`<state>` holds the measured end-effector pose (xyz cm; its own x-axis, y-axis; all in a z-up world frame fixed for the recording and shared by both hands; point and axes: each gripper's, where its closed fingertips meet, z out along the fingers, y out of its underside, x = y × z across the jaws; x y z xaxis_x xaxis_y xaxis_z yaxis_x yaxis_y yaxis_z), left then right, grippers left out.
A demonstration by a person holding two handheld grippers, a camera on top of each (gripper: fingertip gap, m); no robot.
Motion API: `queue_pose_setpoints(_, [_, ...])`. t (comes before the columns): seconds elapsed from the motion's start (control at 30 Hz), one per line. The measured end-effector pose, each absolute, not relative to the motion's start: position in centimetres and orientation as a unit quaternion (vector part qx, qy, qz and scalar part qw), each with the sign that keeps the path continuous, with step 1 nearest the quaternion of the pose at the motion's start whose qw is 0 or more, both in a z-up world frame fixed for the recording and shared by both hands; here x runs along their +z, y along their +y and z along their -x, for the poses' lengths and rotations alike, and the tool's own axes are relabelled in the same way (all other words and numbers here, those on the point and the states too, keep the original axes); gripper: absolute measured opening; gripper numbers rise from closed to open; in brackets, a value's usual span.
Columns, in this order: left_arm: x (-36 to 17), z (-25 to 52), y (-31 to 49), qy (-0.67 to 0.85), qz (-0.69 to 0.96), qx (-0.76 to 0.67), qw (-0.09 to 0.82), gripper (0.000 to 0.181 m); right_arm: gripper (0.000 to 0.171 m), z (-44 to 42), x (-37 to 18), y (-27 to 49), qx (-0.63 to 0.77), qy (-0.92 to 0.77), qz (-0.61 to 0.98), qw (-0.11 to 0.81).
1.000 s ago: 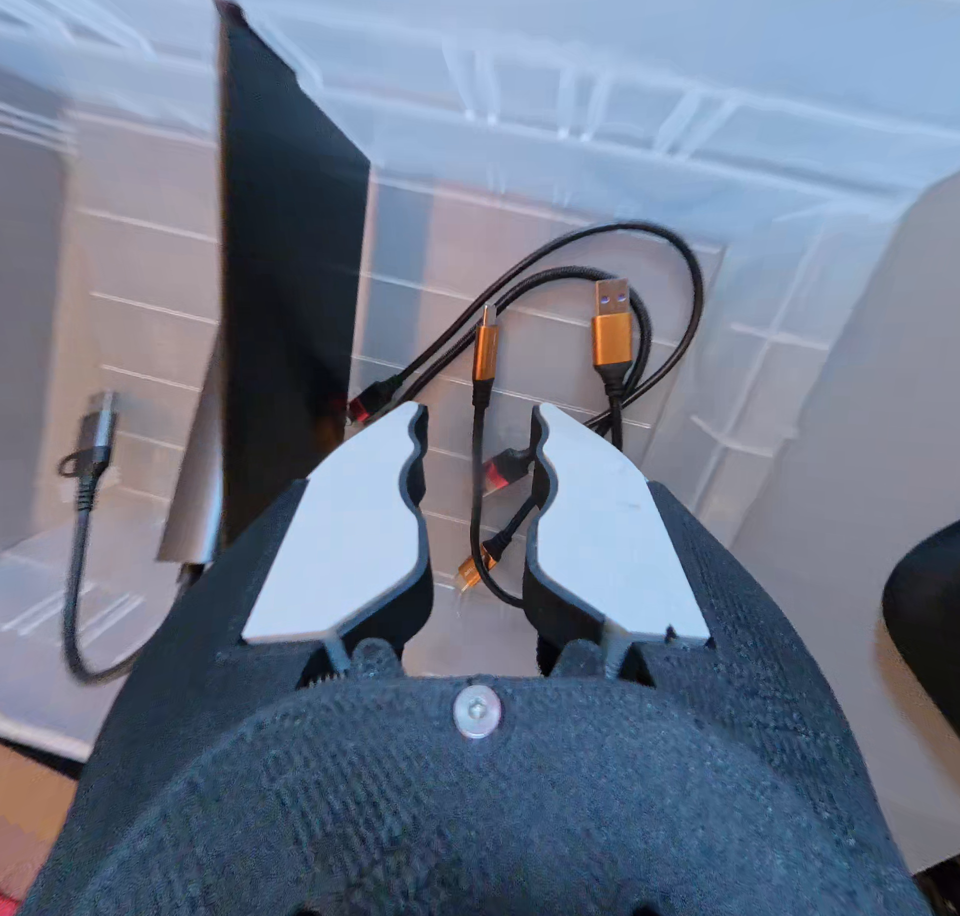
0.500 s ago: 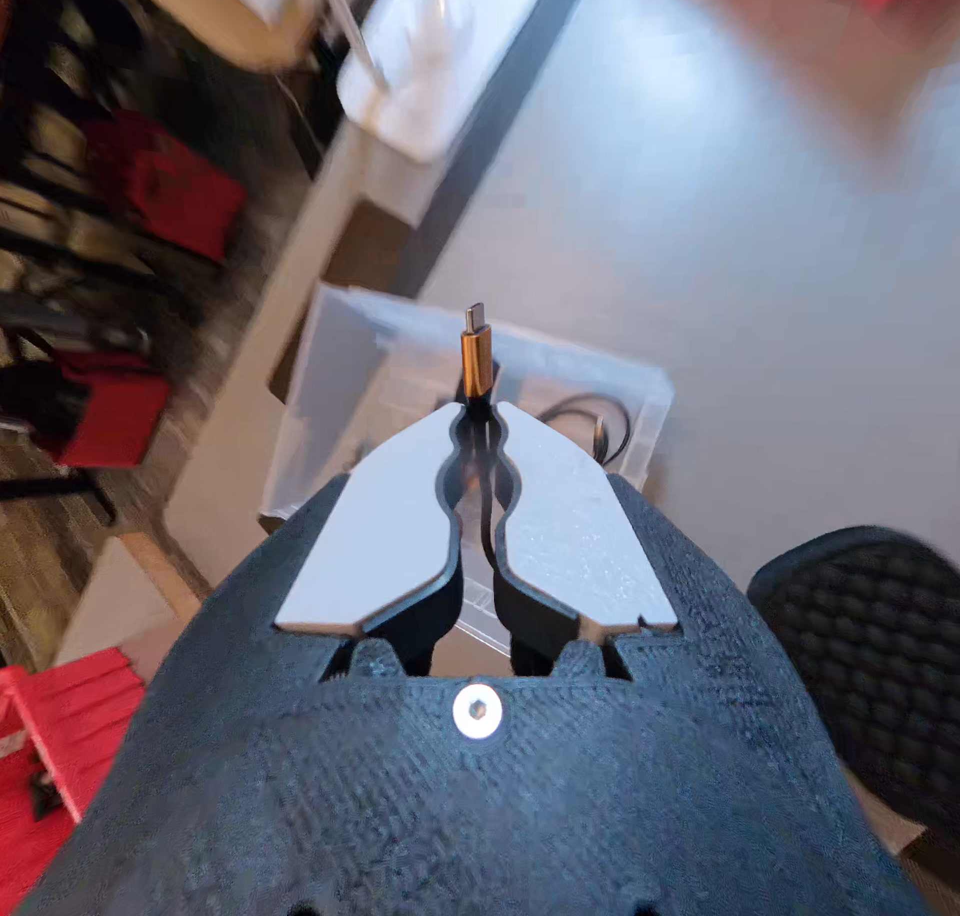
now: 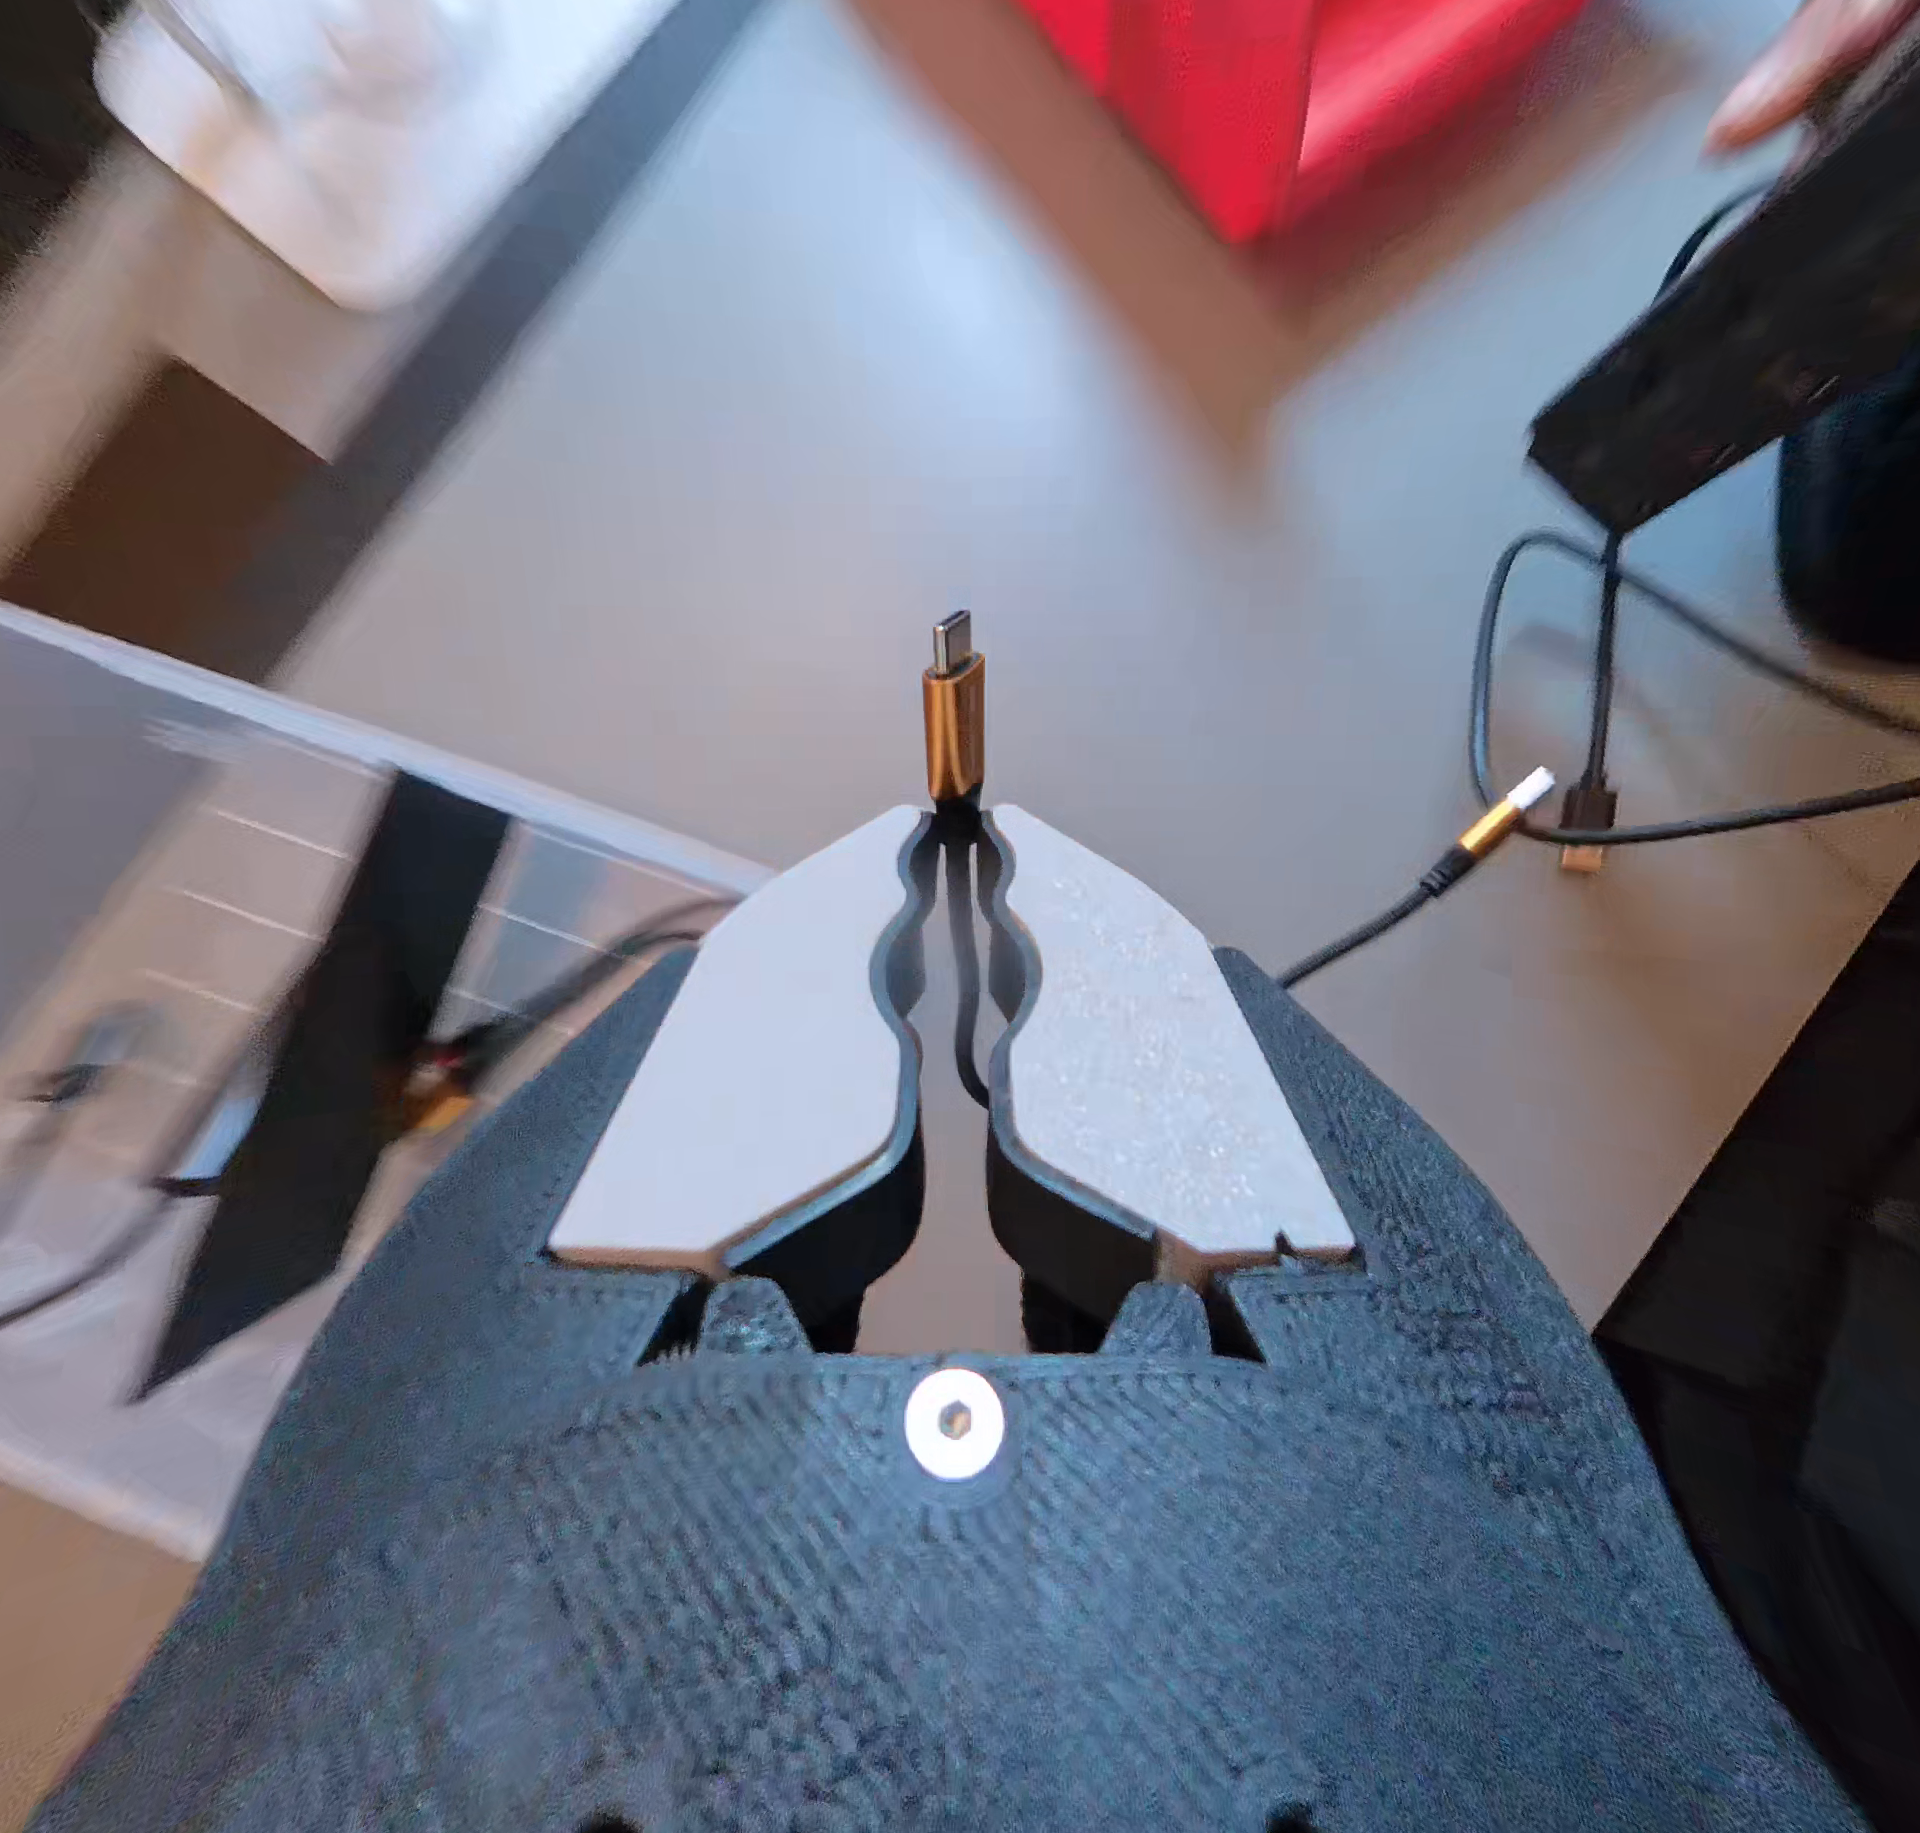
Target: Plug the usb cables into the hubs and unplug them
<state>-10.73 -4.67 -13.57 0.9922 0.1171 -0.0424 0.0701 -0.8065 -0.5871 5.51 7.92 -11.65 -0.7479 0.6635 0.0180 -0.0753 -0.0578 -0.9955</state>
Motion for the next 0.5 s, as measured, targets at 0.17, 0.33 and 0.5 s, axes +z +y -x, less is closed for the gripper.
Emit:
queue_pose_setpoints(0.17, [-21.3,10.7,-6.7,-0.057,0.965,0.005,0.257,0.019,0.063,-5.3,-12.1,8.4,0.692,-0.632,0.238,0.255])
queue_pose_setpoints(0.33, [-21.1,7.0,-6.2,0.062,0.955,0.020,0.288,0.026,0.063,-5.3,-11.8,8.9,0.695,-0.627,0.239,0.259])
queue_pose_setpoints(0.5, [-25.8,1.3,-3.7,0.168,0.946,0.037,0.273,0.029,0.063,-5.2,-11.3,9.9,0.698,-0.612,0.249,0.278])
